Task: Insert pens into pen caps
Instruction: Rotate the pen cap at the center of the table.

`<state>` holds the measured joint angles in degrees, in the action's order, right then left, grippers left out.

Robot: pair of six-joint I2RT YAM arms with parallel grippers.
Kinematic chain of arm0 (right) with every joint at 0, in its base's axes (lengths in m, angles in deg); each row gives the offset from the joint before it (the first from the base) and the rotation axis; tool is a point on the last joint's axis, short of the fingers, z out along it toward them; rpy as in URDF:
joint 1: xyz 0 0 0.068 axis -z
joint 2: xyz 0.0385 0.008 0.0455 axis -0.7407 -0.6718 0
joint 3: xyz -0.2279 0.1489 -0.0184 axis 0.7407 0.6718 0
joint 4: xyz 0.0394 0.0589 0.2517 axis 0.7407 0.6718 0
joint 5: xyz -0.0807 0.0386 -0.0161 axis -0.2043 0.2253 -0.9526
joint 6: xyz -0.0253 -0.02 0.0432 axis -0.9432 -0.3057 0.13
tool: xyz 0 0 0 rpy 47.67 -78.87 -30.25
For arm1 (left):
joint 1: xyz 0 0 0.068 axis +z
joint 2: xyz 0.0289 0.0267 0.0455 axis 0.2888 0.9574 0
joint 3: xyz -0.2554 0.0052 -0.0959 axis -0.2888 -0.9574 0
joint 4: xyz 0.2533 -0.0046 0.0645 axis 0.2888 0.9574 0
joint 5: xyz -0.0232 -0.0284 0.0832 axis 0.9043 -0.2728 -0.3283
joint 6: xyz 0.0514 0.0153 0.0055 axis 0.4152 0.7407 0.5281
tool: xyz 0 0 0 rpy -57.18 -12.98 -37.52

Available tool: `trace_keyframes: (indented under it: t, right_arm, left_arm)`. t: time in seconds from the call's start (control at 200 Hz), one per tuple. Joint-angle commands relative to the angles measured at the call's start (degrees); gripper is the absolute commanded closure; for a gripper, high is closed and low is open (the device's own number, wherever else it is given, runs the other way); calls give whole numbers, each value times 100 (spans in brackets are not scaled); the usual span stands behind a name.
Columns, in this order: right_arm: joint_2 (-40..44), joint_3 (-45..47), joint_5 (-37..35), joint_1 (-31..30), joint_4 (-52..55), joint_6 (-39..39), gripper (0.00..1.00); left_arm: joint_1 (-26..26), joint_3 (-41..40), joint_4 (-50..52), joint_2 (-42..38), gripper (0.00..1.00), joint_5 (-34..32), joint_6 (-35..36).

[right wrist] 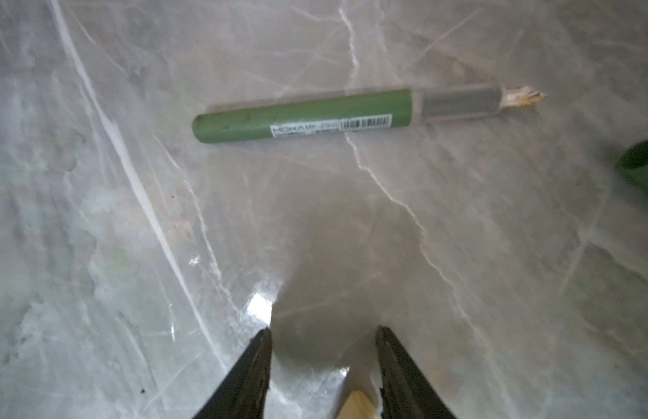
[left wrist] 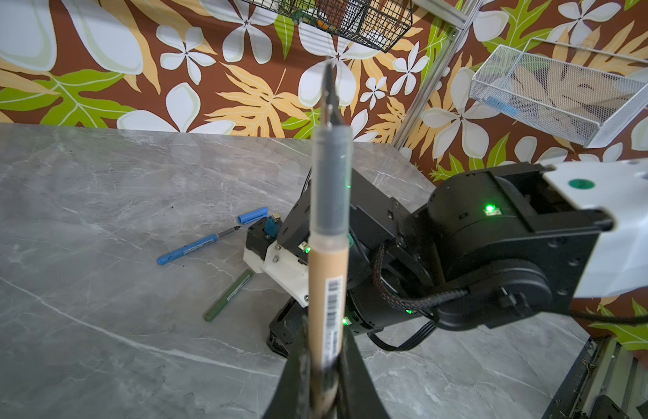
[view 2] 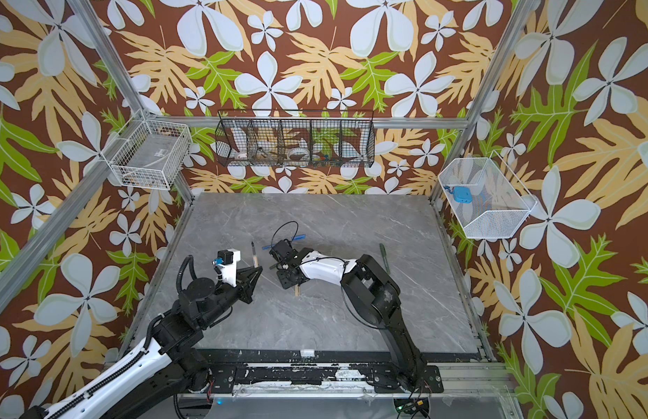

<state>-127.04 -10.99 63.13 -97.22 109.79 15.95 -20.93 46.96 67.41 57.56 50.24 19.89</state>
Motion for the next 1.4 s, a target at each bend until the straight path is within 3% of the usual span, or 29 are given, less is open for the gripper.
trace_keyframes:
  t: [0.0, 0.39, 0.536, 0.856, 1.396]
  right_arm:
    - [91, 318, -20, 12, 1052, 211, 50]
    - [488, 658, 27, -42, 1017, 588, 49]
    - [514, 770, 77, -115, 992, 680, 53]
    - [-103, 314, 147, -181, 1158, 242, 60]
    - [114, 643, -26, -181, 1350, -107, 69]
  left_arm:
    - [1, -42, -123, -31, 100, 11, -18]
    - [1, -61, -185, 58, 100, 107, -5]
    - [1, -86, -213, 74, 100, 121, -9]
    - [1, -108, -219, 69, 100, 145, -9]
    - [1, -176, -399, 122, 100, 242, 0]
